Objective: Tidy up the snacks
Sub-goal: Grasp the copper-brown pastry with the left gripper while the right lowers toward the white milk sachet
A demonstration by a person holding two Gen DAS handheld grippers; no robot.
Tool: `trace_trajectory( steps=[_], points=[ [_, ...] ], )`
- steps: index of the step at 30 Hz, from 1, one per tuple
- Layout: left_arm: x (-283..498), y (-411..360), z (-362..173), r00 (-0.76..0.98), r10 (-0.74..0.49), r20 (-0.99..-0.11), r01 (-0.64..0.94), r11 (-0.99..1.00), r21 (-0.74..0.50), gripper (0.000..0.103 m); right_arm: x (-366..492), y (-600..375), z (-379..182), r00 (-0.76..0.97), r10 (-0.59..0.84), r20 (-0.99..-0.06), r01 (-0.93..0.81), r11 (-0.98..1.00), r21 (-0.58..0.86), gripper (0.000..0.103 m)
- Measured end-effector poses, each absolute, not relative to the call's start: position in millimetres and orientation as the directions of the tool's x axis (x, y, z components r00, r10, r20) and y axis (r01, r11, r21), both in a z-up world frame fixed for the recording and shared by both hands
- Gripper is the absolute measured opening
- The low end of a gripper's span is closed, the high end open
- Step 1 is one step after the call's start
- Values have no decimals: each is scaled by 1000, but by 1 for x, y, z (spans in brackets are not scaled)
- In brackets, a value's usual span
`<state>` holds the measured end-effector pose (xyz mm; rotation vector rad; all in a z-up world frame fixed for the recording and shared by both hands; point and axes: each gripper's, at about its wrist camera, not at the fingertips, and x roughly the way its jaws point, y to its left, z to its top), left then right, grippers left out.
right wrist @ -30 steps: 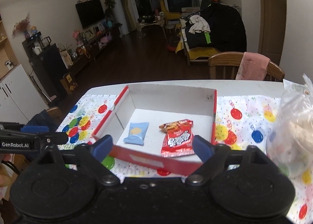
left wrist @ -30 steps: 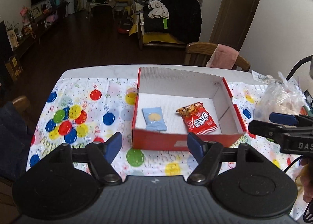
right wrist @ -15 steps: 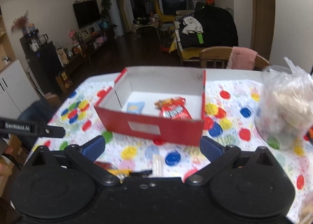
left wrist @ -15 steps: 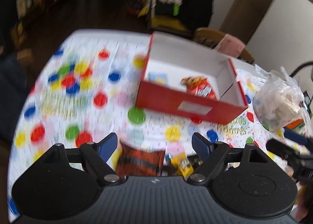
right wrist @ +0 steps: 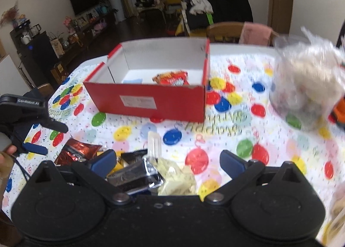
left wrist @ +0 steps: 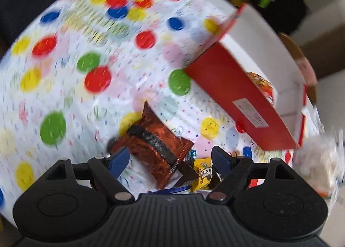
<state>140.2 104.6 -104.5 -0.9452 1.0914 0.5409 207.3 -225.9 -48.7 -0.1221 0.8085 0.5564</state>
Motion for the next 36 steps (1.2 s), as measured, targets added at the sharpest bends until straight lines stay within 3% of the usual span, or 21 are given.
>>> trace_trajectory(
  steps=[8,21,31,36],
  points=[
    [152,106,-133,323,-37,-946,-872,378,-312,82,209,-227,-70,500,418,-759,-535,838,109,101],
    [170,104,-168,222,-12,-975,-912,352,-212,80,202,-223,-98,420,410,-809,-606,791,86,98],
    [165,103,-171,232,3,-973,-880,427,-209,66,185,-202,-108,354,440,-825,-692,716,85,97],
    [156,103,-169,249,8,-969,-854,473,-216,51,175,-188,-111,336,453,-826,-726,683,79,96]
  ],
)
